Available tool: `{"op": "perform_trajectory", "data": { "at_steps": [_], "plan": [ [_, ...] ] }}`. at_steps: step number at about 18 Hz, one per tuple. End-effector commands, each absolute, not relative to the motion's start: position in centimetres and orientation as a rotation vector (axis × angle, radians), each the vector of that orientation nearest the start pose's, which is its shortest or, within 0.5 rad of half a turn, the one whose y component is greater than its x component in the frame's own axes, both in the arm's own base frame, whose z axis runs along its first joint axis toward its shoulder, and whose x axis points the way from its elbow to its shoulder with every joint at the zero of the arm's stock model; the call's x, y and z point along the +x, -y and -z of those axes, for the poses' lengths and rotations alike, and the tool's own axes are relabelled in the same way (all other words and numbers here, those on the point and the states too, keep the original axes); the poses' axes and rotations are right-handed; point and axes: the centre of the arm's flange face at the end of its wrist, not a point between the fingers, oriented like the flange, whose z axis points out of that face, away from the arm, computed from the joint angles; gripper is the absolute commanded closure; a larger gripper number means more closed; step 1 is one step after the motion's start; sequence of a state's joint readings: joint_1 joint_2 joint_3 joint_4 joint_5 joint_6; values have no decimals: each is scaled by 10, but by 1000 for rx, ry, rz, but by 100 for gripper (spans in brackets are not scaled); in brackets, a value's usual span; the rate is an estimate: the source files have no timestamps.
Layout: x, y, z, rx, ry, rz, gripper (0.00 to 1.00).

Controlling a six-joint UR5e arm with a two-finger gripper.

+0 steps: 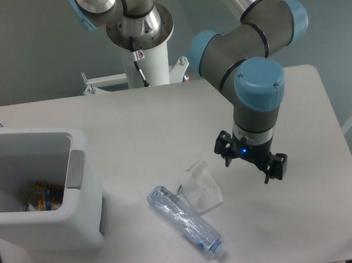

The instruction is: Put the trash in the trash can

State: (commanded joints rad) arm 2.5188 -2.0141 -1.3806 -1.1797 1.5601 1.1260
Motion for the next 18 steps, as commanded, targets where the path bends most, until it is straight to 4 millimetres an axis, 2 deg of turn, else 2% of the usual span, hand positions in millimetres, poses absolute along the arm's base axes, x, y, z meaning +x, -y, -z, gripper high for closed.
{"op": "perform_trajectory", "data": {
  "at_steps": [9, 13, 18],
  "plan": [
    [-468, -501, -357, -3048, -273, -162, 0],
    [-462, -501, -348, -3037, -261, -181, 0],
    [-455, -499, -330, -3018, -120, -223, 0]
  ]
}}
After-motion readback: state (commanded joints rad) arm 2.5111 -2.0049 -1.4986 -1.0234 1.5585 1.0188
